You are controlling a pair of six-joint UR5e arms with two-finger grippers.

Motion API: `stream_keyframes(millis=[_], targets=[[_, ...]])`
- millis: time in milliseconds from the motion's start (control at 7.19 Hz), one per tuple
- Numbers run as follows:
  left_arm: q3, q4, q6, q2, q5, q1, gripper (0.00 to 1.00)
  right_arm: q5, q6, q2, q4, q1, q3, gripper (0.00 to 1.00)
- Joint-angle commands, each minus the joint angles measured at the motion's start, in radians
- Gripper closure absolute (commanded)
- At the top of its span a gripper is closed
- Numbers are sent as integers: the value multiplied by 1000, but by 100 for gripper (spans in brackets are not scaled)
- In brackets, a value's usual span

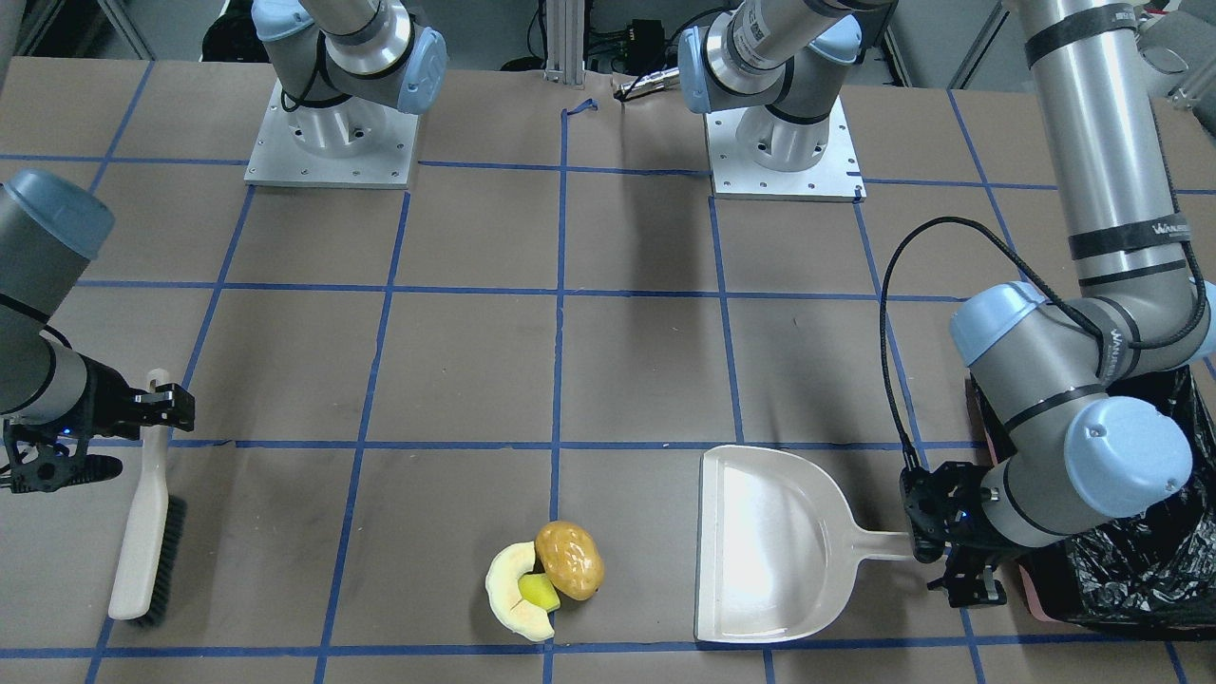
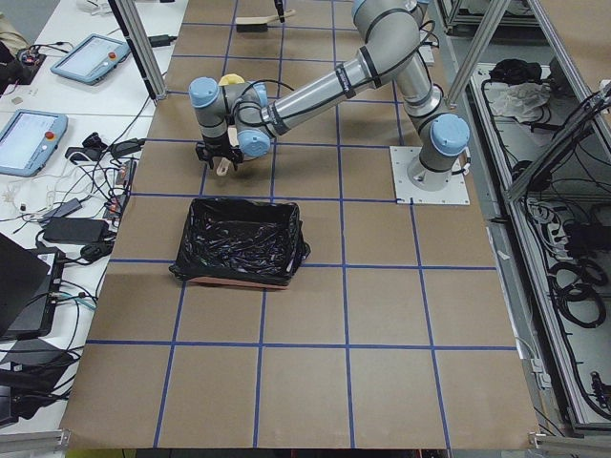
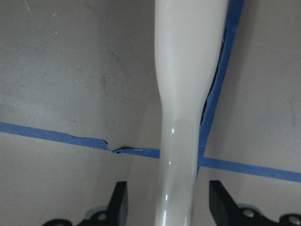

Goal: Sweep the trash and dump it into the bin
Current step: 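Lift the white brush with the right gripper while the left gripper holds the dustpan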

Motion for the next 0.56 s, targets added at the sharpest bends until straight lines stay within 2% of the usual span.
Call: stream_keyframes(millis=[0,139,417], targets=[[-1,1,2,-1,-1,2,37,0,0,1,-1,0,-2,34],[-1,1,1,-1,1,-1,40,0,0,1,-1,-2,-2,41],[1,1,-7,-1,1,-9,40,0,0,1,2,-2,0,69]])
